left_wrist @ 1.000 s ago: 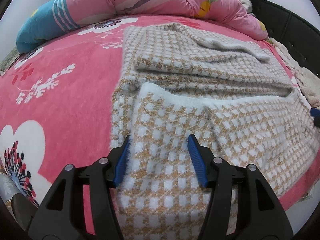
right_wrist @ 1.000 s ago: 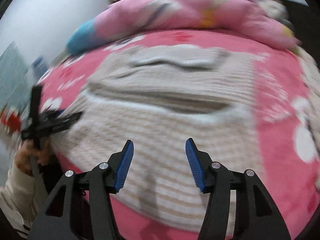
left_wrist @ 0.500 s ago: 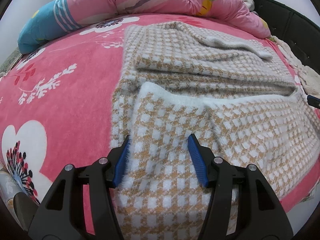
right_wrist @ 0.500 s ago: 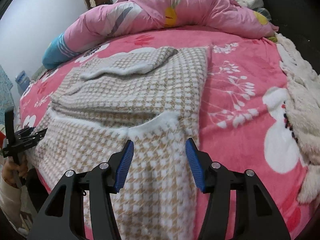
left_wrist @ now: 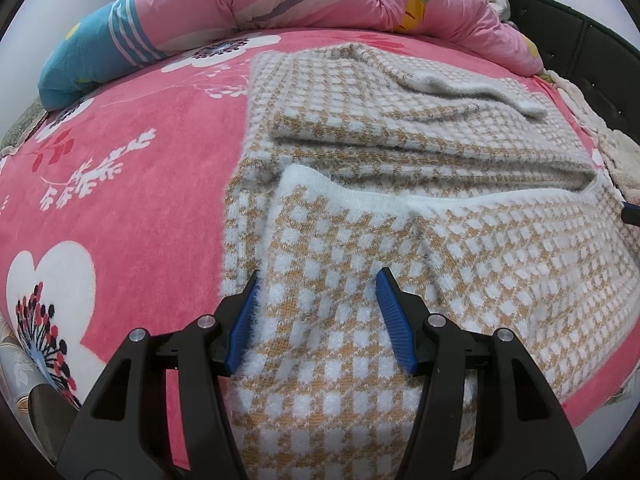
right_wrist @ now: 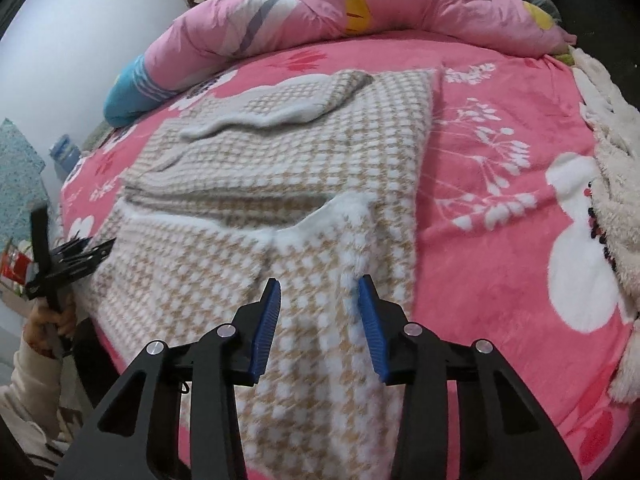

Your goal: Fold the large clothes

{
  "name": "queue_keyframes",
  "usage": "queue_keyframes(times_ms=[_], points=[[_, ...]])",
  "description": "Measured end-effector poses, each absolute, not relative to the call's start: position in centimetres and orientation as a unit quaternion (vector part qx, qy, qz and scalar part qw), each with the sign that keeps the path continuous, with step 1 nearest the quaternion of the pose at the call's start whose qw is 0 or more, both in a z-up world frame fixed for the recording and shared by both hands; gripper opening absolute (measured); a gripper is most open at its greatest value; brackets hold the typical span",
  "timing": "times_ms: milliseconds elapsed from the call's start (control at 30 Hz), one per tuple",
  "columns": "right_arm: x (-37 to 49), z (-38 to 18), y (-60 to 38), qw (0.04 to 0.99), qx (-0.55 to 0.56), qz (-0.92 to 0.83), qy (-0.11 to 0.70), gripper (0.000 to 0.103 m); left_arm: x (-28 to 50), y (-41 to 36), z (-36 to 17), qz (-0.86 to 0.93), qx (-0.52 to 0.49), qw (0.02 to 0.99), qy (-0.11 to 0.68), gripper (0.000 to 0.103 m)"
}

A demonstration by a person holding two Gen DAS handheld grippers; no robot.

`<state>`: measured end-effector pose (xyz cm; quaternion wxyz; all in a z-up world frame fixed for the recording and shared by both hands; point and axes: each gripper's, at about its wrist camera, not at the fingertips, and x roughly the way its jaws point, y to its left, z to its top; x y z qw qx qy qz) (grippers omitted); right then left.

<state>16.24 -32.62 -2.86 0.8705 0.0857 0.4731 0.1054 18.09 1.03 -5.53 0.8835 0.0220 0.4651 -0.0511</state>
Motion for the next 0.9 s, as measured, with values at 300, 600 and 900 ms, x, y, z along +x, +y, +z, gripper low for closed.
queue_keyframes(times_ms=[300,600,900], points=[[18.4,-4.9,-34.2,0.846,0.147,0.119,0.498,0.039,18.1,1.0,-5.5,-0.051,0.022,0.884,0.465,0.055],[17.6,-5.3,-34.6,0.818,0.181,0.148,0.526,0.039,18.1,0.9,-5.5,-0.048,0.026,0.884,0.464,0.055],[19.3,-5.8,-32.6,0.826,0.147,0.138,0.526,0.037,18.1,0.7,-5.5,-0.046,0.028,0.883,0.466,0.055]])
